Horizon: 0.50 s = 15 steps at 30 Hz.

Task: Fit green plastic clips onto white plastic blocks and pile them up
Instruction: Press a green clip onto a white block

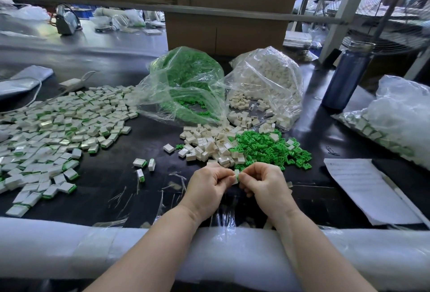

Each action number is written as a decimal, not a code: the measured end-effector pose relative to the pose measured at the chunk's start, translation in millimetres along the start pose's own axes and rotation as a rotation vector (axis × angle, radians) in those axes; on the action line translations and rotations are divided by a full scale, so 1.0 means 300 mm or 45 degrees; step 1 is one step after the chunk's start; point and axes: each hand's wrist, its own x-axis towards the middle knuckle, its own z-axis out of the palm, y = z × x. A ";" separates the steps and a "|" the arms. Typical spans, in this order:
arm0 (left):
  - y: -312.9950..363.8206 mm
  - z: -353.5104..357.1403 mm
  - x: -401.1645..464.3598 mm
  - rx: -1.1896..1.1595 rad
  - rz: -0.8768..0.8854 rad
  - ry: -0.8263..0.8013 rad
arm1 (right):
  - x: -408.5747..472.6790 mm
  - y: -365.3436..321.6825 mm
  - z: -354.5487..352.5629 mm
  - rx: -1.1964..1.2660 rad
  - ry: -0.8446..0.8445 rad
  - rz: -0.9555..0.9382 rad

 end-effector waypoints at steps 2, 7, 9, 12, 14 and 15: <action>0.001 0.002 0.001 0.027 0.023 0.010 | -0.001 -0.003 0.002 0.003 0.006 0.002; 0.001 -0.009 0.006 -0.095 -0.073 -0.009 | -0.004 -0.009 -0.004 0.037 -0.042 0.001; 0.000 -0.009 0.004 -0.103 -0.076 -0.019 | -0.004 -0.008 -0.003 0.039 -0.044 0.006; 0.000 -0.002 0.000 -0.025 -0.032 -0.021 | -0.004 -0.003 0.004 -0.058 -0.005 -0.015; 0.000 0.001 0.000 0.016 -0.010 -0.020 | -0.002 0.000 0.006 -0.117 0.013 -0.037; 0.000 0.000 0.001 0.016 -0.016 -0.020 | -0.001 0.002 0.006 -0.100 0.013 -0.041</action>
